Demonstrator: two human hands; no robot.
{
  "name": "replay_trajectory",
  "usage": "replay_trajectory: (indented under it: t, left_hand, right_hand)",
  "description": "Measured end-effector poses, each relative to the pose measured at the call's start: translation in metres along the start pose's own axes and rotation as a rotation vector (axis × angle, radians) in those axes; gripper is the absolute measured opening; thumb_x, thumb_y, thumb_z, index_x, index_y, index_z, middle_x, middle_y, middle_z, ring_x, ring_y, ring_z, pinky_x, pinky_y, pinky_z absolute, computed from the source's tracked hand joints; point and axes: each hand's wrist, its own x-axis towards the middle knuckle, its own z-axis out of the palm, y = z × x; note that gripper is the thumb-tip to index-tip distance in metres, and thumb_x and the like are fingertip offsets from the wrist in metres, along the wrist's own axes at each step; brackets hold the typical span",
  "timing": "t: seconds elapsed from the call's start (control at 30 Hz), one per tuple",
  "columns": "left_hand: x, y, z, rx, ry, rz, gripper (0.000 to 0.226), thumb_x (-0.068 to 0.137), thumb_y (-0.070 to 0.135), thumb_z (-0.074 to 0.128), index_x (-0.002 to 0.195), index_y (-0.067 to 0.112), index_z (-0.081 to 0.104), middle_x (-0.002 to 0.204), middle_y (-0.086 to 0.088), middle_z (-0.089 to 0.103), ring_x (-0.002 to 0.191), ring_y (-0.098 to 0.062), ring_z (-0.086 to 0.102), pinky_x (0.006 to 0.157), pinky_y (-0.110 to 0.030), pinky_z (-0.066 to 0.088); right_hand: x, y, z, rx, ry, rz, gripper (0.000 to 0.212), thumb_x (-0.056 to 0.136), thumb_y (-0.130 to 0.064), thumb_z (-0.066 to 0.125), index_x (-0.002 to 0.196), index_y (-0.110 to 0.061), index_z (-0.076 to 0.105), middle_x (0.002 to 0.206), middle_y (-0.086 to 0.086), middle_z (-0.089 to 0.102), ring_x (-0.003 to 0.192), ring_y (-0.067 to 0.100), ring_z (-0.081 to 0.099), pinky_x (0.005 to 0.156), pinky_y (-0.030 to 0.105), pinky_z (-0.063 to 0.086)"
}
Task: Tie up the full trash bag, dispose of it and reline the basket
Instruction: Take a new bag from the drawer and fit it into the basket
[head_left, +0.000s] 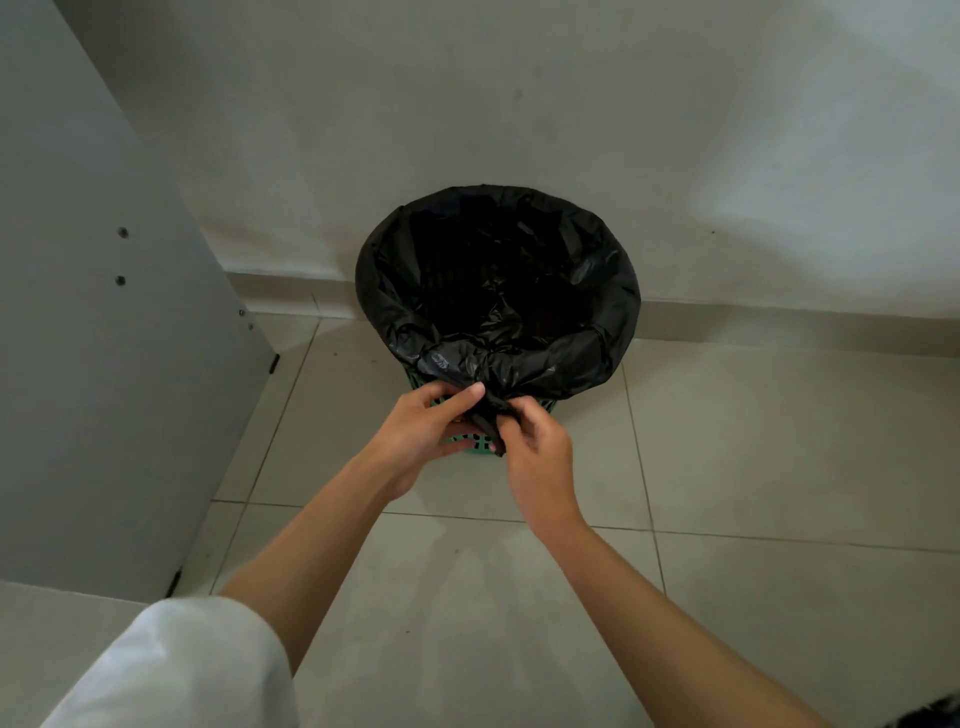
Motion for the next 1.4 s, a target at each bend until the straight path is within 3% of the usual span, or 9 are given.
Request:
replay_trajectory:
  t: [0.33, 0.47, 0.57, 0.63, 0.7, 0.87, 1.0, 1.2, 1.4]
  left_hand:
    - [0.009, -0.003, 0.009, -0.253, 0.015, -0.118, 0.009, 0.084, 0.012, 0.067, 0.083, 0.013, 0.059, 0.087, -0.005, 0.066, 0.083, -0.015, 0.063, 0.074, -0.026, 0.050]
    - [0.013, -0.003, 0.014, -0.175, 0.135, -0.087, 0.012, 0.078, 0.010, 0.072, 0.078, 0.015, 0.061, 0.088, -0.001, 0.067, 0.090, -0.012, 0.060, 0.077, -0.025, 0.041]
    - [0.011, -0.005, 0.012, -0.110, 0.159, -0.088, 0.011, 0.077, 0.009, 0.072, 0.079, 0.015, 0.063, 0.082, 0.001, 0.066, 0.077, -0.009, 0.057, 0.064, -0.022, 0.037]
    - [0.010, -0.003, 0.011, -0.141, 0.138, -0.087, 0.012, 0.078, 0.004, 0.071, 0.081, 0.012, 0.063, 0.076, 0.000, 0.063, 0.058, -0.006, 0.054, 0.052, -0.018, 0.040]
    - [0.008, 0.001, 0.009, -0.176, 0.111, -0.070, 0.013, 0.078, -0.002, 0.070, 0.086, 0.005, 0.063, 0.076, -0.005, 0.065, 0.051, -0.006, 0.057, 0.050, -0.015, 0.048]
    - [0.002, 0.001, 0.006, -0.162, 0.087, -0.003, 0.026, 0.077, 0.005, 0.073, 0.100, -0.007, 0.065, 0.094, -0.018, 0.071, 0.078, -0.021, 0.071, 0.074, -0.023, 0.058]
    - [0.001, -0.005, 0.010, -0.137, 0.150, 0.014, 0.026, 0.080, 0.018, 0.073, 0.094, -0.004, 0.070, 0.093, -0.016, 0.073, 0.086, -0.024, 0.071, 0.080, -0.025, 0.057]
    - [-0.001, -0.008, 0.020, -0.115, 0.307, 0.066, 0.018, 0.076, 0.012, 0.077, 0.063, 0.006, 0.066, 0.067, -0.005, 0.069, 0.073, -0.014, 0.070, 0.074, -0.019, 0.055]
    - [-0.006, -0.012, 0.020, -0.401, 0.361, 0.074, 0.036, 0.075, -0.006, 0.072, 0.094, 0.012, 0.048, 0.091, -0.013, 0.063, 0.083, -0.019, 0.067, 0.081, -0.026, 0.055]
  right_hand:
    - [0.009, -0.007, -0.009, 0.263, -0.131, 0.314, 0.020, 0.092, -0.001, 0.051, 0.100, -0.008, 0.067, 0.089, 0.006, 0.070, 0.079, 0.017, 0.063, 0.060, 0.024, 0.051]
    - [0.006, 0.002, -0.009, 0.162, -0.003, 0.315, 0.013, 0.089, -0.007, 0.060, 0.085, -0.016, 0.070, 0.063, -0.006, 0.062, 0.055, 0.006, 0.051, 0.049, 0.016, 0.040]
    - [0.006, 0.005, -0.009, 0.164, 0.019, 0.353, 0.012, 0.090, -0.007, 0.059, 0.084, -0.013, 0.068, 0.049, -0.006, 0.050, 0.040, 0.005, 0.039, 0.040, 0.016, 0.029]
    - [0.007, 0.002, -0.007, 0.193, 0.000, 0.380, 0.010, 0.092, -0.005, 0.055, 0.090, -0.005, 0.065, 0.053, 0.002, 0.056, 0.041, 0.011, 0.049, 0.037, 0.019, 0.033]
    - [0.006, 0.000, -0.006, 0.214, -0.017, 0.365, 0.011, 0.091, -0.003, 0.055, 0.096, -0.003, 0.065, 0.069, 0.008, 0.068, 0.060, 0.017, 0.066, 0.046, 0.022, 0.048]
    - [0.000, -0.004, -0.009, 0.315, -0.043, 0.337, 0.018, 0.085, -0.006, 0.065, 0.103, -0.005, 0.067, 0.094, 0.007, 0.073, 0.091, 0.016, 0.069, 0.072, 0.028, 0.056]
    - [0.000, -0.014, -0.001, 0.278, 0.061, 0.314, 0.023, 0.084, -0.023, 0.069, 0.097, -0.004, 0.067, 0.092, 0.009, 0.072, 0.088, 0.017, 0.069, 0.073, 0.029, 0.057]
    - [0.010, -0.025, 0.010, 0.421, 0.166, 0.363, 0.016, 0.088, 0.003, 0.059, 0.103, 0.002, 0.060, 0.097, 0.012, 0.068, 0.090, 0.020, 0.066, 0.079, 0.027, 0.056]
    - [0.015, -0.028, -0.003, 0.442, 0.021, 0.479, 0.017, 0.089, 0.000, 0.055, 0.097, -0.013, 0.061, 0.098, 0.000, 0.067, 0.094, 0.017, 0.059, 0.080, 0.031, 0.046]
